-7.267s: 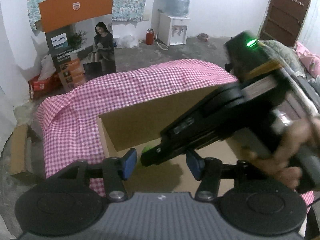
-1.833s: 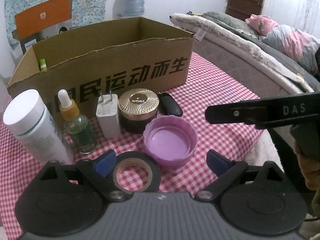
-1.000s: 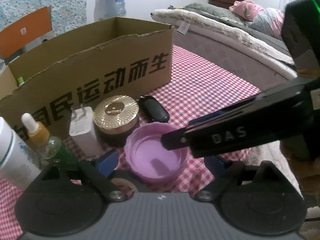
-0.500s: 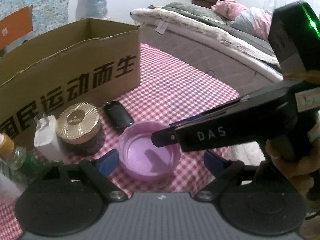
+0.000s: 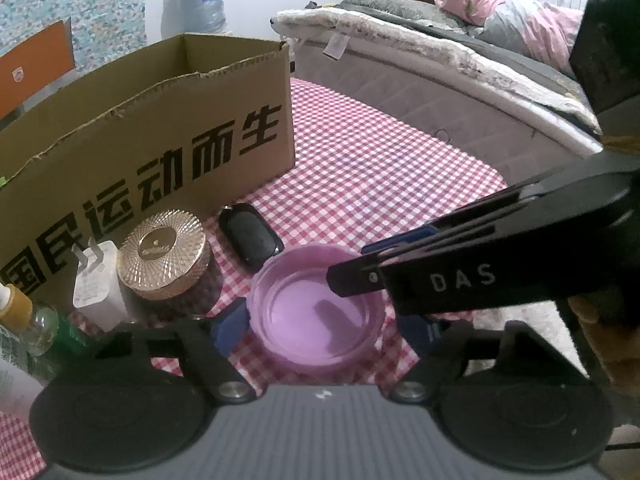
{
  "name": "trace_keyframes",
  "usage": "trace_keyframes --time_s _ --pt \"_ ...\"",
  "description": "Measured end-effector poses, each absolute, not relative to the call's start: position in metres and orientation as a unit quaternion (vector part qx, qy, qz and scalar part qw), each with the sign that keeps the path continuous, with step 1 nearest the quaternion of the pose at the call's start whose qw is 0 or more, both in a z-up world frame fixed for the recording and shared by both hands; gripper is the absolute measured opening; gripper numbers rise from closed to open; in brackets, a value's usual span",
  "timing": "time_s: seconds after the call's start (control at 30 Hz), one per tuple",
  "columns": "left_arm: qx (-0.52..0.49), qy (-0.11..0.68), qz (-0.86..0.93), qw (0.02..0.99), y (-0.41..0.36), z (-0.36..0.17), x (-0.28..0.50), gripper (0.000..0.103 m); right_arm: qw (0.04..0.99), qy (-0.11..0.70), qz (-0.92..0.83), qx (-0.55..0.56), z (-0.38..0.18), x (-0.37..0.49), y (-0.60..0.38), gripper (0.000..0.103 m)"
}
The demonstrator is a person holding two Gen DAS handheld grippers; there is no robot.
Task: Organize rigid objects
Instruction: 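Lower the right gripper onto the rim of the purple lid and close, then lift the purple lid with the right gripper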
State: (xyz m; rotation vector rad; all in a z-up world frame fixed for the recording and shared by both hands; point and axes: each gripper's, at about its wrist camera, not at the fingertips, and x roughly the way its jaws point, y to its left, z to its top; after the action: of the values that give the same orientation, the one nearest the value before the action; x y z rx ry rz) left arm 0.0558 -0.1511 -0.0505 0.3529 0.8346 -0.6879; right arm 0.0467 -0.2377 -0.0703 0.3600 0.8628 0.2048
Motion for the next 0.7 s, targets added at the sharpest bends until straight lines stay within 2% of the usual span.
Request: trace_keyframes --time_s 0.07,0.43,0.7 --pt "0.172 0.394 -0.322 0.844 -0.152 -0.052 0.057 0.075 0.888 0.415 0.101 0.170 -0.071 0.047 -0.236 0.024" --pt "0.173 0.382 -0.322 0.849 -0.150 -0.050 0.052 0.074 0.891 0.414 0.105 0.154 -0.070 0.048 -0.229 0.019" --pt "0.171 0.351 -0.325 0.861 -0.145 -0.026 0.041 0.074 0.901 0.394 0.104 0.147 -0.050 0.037 -0.227 0.019"
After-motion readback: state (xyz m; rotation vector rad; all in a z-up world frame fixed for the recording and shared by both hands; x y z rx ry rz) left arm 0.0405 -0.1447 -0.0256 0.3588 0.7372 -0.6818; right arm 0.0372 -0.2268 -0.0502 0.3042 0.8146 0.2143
